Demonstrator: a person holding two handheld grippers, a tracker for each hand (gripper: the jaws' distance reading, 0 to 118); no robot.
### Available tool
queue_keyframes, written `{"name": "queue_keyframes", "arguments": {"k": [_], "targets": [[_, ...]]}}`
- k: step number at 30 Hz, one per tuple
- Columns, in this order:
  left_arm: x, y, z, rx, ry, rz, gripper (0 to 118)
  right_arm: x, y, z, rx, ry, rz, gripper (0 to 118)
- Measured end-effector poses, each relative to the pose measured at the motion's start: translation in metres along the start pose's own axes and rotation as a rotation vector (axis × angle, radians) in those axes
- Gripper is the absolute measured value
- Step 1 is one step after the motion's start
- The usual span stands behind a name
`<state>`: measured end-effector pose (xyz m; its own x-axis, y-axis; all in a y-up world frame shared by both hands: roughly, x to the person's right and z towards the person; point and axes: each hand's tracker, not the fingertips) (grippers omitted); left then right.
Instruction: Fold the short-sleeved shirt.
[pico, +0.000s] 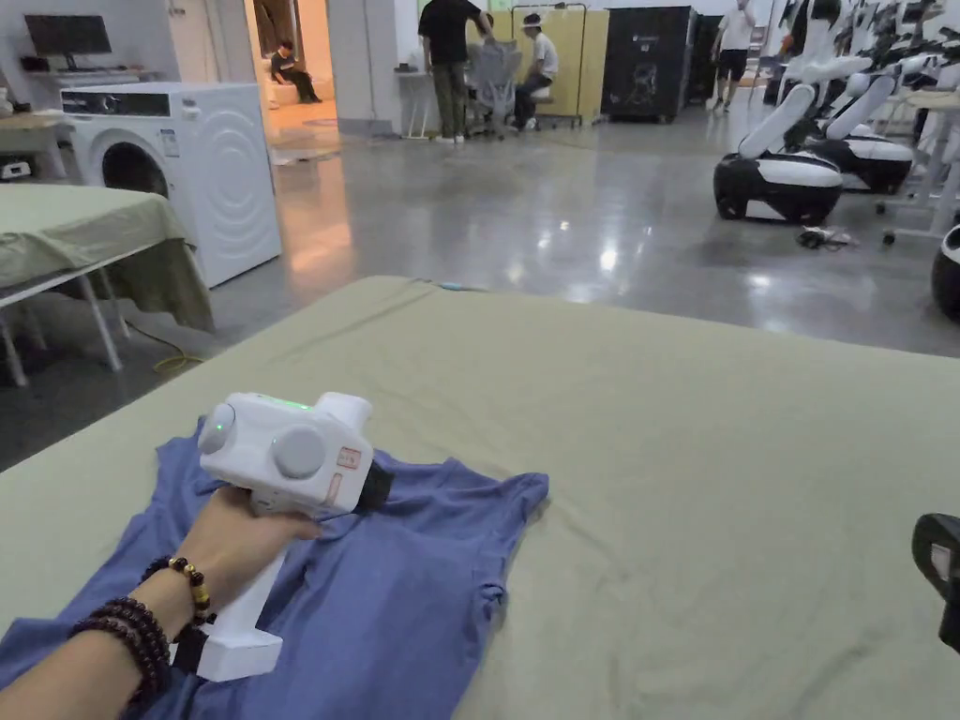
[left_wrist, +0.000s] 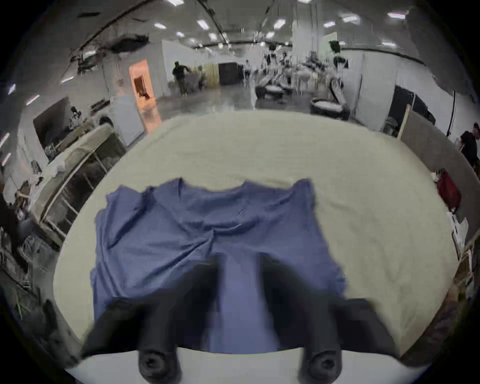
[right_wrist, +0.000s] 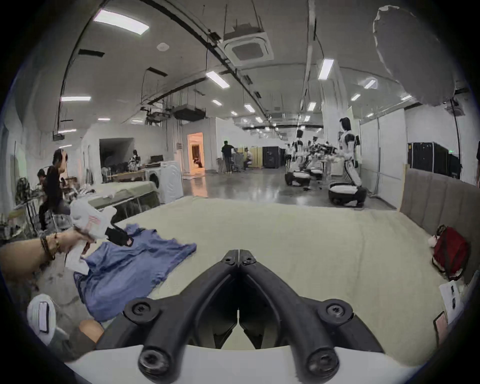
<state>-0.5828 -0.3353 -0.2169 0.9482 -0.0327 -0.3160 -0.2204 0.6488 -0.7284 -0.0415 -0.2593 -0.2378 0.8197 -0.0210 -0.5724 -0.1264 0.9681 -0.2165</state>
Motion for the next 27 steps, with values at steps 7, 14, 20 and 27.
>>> {"name": "queue_keyframes", "arguments": {"k": [7,14,20,27], "targets": [[-0.023,-0.022,-0.065,-0.147,0.064,0.012,113,-0.008,-0.011,-0.024,-0.068,0.005,0.029,2],[-0.023,-0.034,-0.090,-0.191,0.089,0.010,108,-0.014,-0.012,-0.031,-0.092,0.018,0.046,2],[-0.038,-0.030,-0.080,-0.097,0.032,0.014,0,-0.016,-0.014,-0.033,-0.104,0.030,0.047,2],[-0.010,-0.028,-0.046,-0.030,0.043,0.060,0,-0.017,-0.015,-0.026,-0.103,0.050,0.054,2]]}}
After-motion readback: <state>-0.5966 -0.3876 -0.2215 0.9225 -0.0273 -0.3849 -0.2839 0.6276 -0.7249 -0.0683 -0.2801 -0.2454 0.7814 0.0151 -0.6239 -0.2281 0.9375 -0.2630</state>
